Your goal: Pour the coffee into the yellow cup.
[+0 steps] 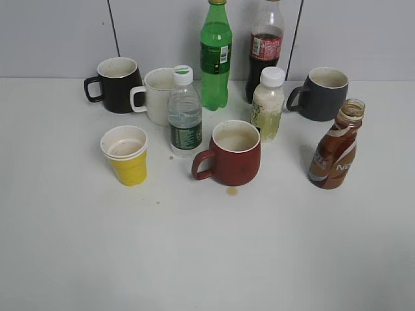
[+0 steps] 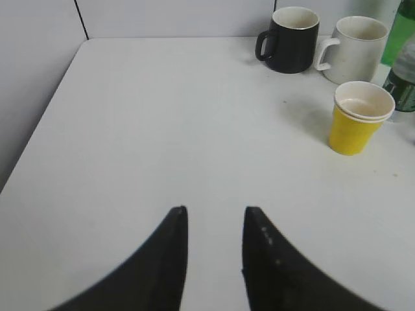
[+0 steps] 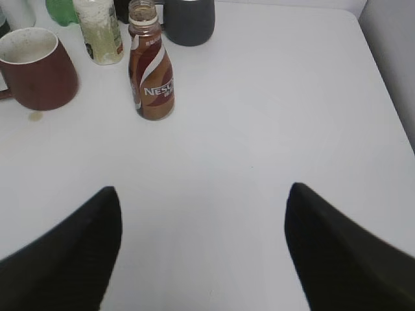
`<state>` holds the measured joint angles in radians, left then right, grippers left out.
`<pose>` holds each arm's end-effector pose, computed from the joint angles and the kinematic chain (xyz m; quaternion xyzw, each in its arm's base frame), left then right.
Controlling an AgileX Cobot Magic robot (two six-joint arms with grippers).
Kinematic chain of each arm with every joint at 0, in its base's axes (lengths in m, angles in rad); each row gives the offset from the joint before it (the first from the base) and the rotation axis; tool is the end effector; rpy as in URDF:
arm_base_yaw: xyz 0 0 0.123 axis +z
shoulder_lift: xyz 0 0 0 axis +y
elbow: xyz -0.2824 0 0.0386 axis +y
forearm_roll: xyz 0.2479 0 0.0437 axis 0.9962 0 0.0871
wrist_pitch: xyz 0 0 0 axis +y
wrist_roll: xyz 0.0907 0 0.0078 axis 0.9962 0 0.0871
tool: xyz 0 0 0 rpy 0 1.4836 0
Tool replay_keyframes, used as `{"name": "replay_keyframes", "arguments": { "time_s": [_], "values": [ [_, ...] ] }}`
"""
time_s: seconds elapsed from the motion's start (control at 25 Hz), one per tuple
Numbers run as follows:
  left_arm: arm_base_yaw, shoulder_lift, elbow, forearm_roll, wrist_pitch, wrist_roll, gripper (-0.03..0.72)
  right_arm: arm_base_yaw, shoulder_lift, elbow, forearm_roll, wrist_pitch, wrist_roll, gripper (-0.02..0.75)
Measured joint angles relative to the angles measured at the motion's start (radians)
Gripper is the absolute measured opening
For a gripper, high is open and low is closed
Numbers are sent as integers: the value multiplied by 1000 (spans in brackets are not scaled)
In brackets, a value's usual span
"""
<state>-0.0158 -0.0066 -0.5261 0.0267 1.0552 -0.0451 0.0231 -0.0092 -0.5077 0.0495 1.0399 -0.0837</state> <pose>-0.0088 0.0023 0.2848 -0.0130 0.8429 -0.0030 0.5378 -0.0065 0.0037 0.2810 -0.0459 0.8417 0.0084 0.5379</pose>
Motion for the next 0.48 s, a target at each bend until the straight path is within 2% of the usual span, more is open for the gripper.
{"name": "replay_keyframes", "arguments": {
  "time_s": [0.28, 0.48],
  "values": [
    [-4, 0, 0, -10, 0, 0, 230, 0, 0, 0, 0, 0, 0, 586],
    [-56, 7, -6, -19, -6, 0, 230, 0, 0, -6, 58, -15, 0, 586]
  ]
}}
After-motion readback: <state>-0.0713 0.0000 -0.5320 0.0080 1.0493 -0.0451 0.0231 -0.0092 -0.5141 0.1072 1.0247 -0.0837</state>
